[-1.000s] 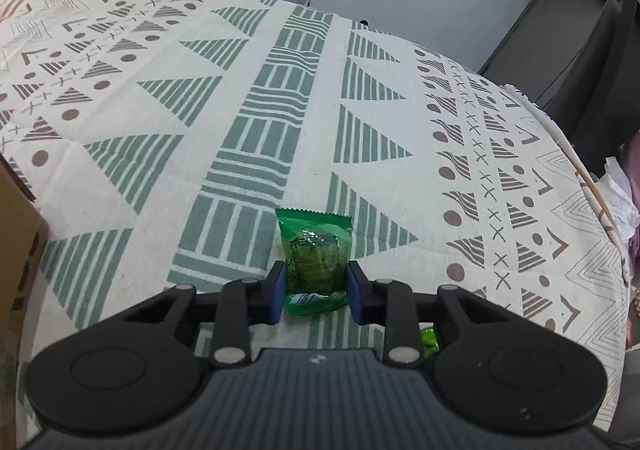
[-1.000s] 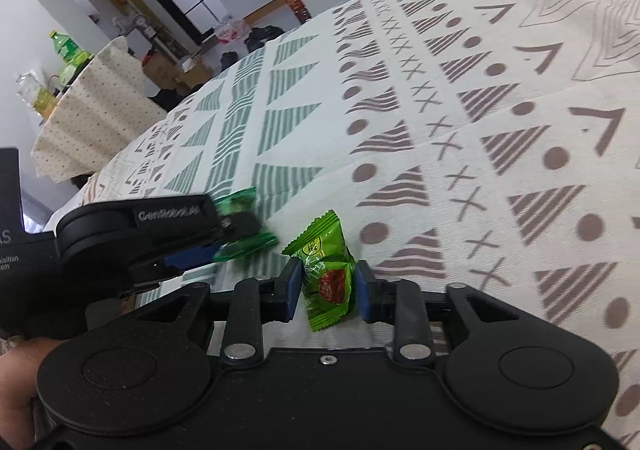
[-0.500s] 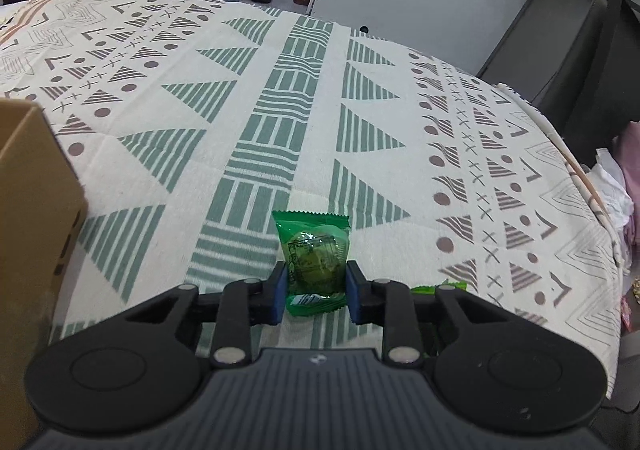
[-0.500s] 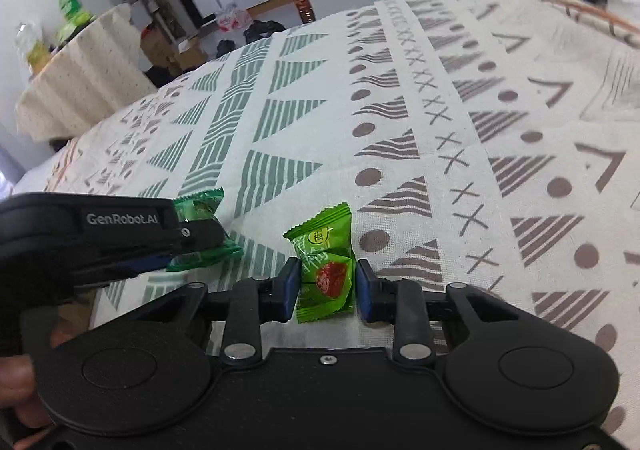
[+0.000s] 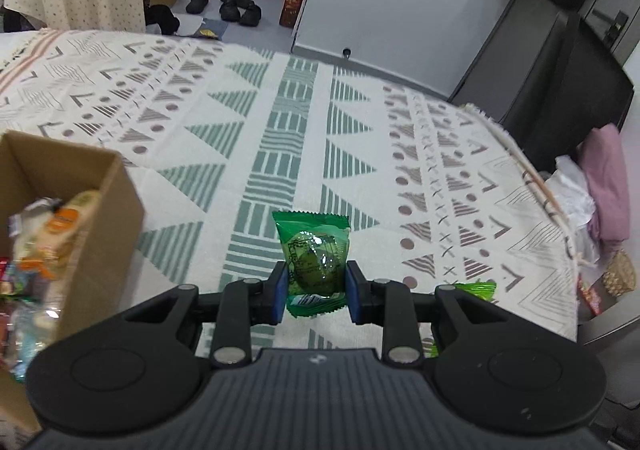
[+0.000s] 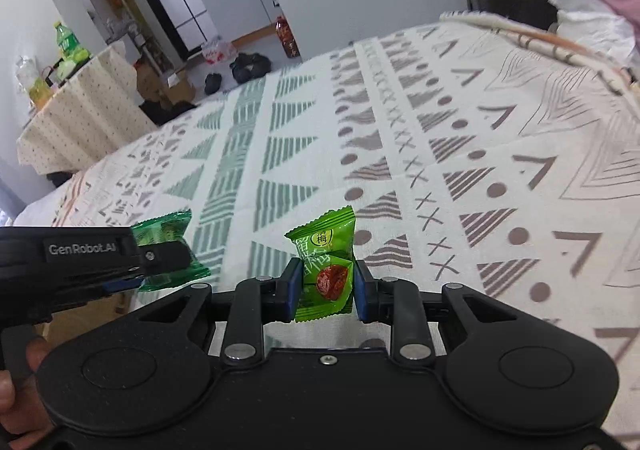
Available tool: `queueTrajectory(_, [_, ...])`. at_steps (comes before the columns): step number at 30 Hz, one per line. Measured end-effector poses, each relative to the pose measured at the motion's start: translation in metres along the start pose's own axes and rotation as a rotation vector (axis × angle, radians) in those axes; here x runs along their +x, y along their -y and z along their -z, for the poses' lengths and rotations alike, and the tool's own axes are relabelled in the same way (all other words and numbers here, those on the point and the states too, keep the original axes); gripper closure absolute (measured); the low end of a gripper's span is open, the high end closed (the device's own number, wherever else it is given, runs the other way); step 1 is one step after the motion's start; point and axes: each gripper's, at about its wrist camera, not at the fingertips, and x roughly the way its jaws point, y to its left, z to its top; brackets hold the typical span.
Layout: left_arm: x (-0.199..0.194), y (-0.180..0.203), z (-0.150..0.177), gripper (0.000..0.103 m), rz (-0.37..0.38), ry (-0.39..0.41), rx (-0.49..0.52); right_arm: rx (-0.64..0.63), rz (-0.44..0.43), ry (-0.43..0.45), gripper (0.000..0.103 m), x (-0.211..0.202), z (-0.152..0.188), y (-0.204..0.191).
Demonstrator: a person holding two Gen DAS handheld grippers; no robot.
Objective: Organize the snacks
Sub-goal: 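Lift both green candies and carry them over the cardboard box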
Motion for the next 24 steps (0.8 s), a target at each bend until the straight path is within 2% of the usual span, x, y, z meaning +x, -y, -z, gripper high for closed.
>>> queueTrajectory(13, [-0.094, -0.034, -0.006, 0.075, 0.028, 0.055, -0.035, 0.021, -0.023, 0.126, 0.077, -0.073, -0.007, -0.040])
queueTrajectory(16, [-0.111, -0.042, -0.006, 0.075, 0.031, 0.053, -0.043, 0.039, -0.034, 0.138, 0.077, -0.089, -0.007, -0.050])
queueTrajectory(24, [-0.153, -0.067, -0.017, 0.075, 0.046, 0.110, -0.066, 0.028, -0.040, 0.175, 0.077, -0.120, -0.012, -0.077])
